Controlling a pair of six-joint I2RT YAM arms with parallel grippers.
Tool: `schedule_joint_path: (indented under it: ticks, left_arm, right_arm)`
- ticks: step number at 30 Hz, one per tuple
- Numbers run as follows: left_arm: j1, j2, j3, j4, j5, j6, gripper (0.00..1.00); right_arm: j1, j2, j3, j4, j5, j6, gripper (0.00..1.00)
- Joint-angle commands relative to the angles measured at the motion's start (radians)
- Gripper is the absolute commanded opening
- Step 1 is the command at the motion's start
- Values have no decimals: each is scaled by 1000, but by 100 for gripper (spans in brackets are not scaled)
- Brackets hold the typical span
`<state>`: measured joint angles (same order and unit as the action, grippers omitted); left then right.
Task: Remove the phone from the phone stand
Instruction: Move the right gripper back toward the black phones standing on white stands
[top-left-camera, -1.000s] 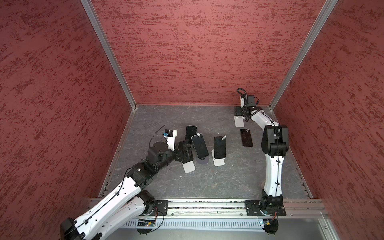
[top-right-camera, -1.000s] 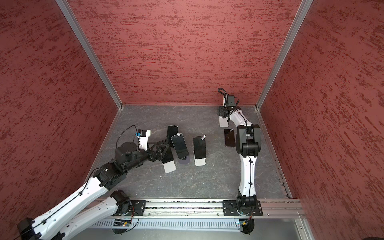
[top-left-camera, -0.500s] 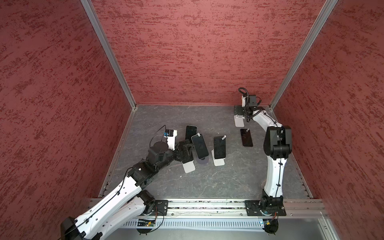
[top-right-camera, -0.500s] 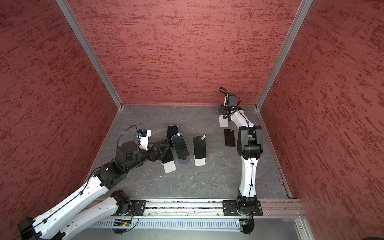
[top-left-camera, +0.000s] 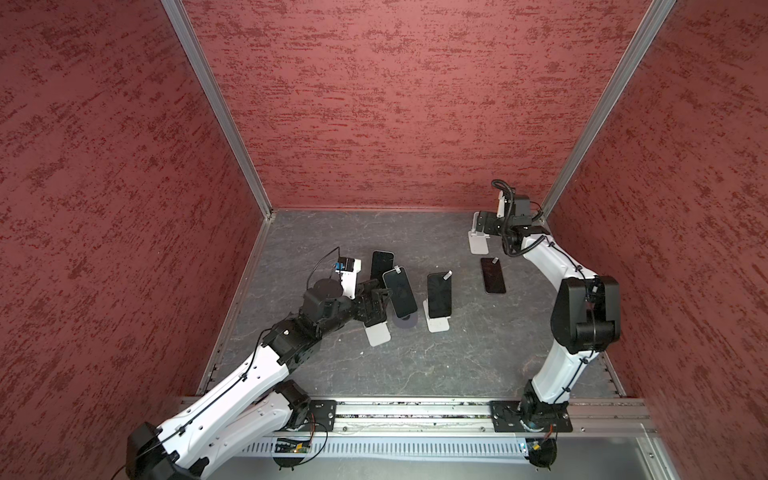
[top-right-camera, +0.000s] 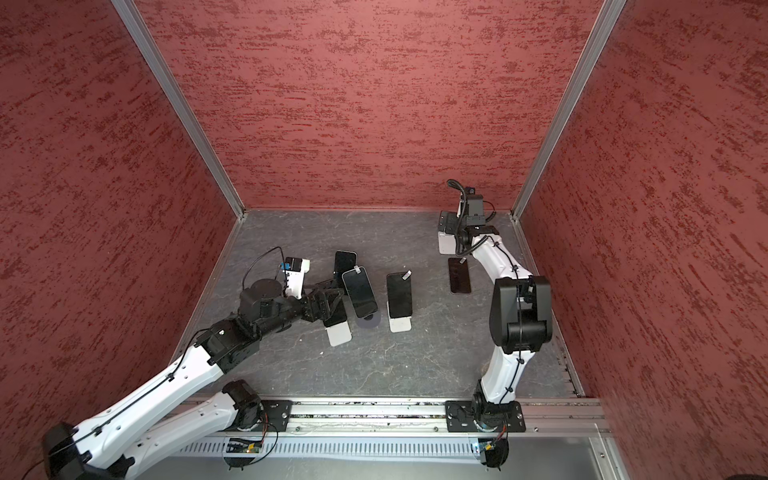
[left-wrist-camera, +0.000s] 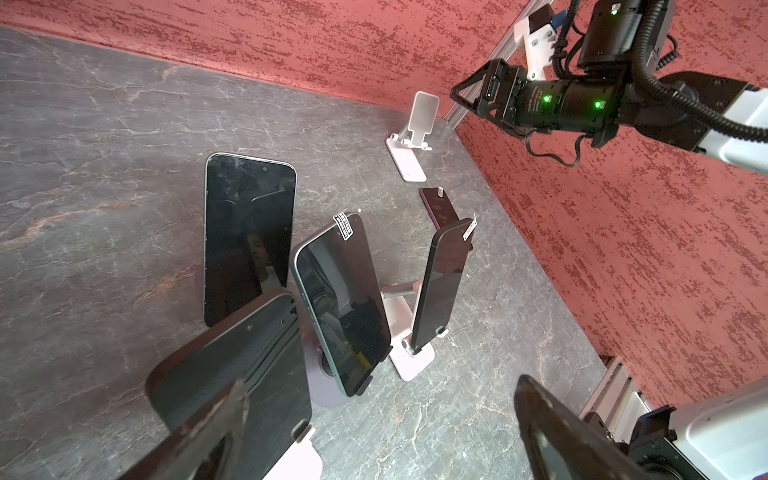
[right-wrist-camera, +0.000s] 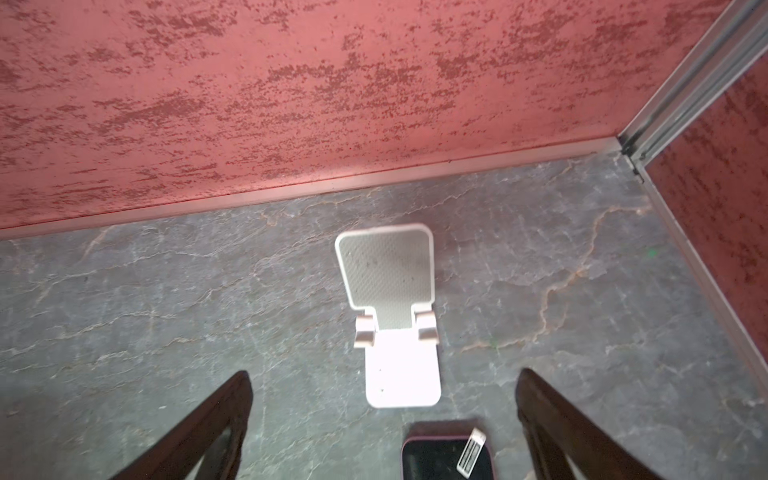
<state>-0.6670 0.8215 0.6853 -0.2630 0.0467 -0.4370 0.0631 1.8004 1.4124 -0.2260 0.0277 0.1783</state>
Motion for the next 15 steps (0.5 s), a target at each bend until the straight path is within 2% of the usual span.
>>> schedule_joint_path:
  ticks: [1, 10, 15]
  left_arm:
    - [1, 5, 39, -6, -15, -2, 99]
    - [-11, 30, 50, -77, -49, -7, 100]
    - [-19, 19, 27, -69, -65, -9, 99]
  right_arm:
    - [28, -69, -66, 51, -36, 88, 99]
    - [104, -259, -257, 47, -67, 163, 99]
    - [160, -342, -305, 4, -60, 179, 99]
